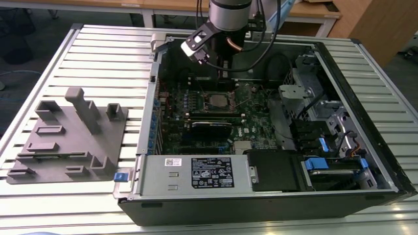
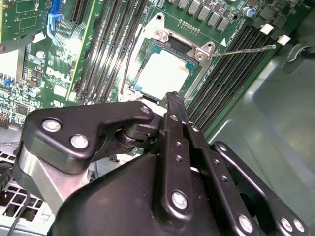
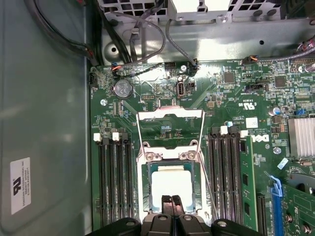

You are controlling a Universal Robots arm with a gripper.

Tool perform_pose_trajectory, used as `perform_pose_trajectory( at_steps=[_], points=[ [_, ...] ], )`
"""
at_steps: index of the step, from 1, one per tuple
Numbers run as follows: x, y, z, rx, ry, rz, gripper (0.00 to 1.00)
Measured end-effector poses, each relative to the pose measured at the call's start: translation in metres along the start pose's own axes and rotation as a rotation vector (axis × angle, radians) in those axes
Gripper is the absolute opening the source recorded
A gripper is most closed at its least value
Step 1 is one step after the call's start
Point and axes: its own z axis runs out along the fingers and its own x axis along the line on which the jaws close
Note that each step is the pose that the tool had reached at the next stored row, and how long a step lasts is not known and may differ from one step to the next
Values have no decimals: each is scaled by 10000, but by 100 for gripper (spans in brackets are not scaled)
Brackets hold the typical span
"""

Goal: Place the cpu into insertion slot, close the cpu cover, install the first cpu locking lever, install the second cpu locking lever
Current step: 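Close the cpu cover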

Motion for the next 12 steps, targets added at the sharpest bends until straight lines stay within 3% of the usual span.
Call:
perform_pose_trajectory(
  at_steps=[7,12],
  points=[
    [1,3,-56,2,0,0,11],
    [1,3,-61,2,0,0,11]
  ],
)
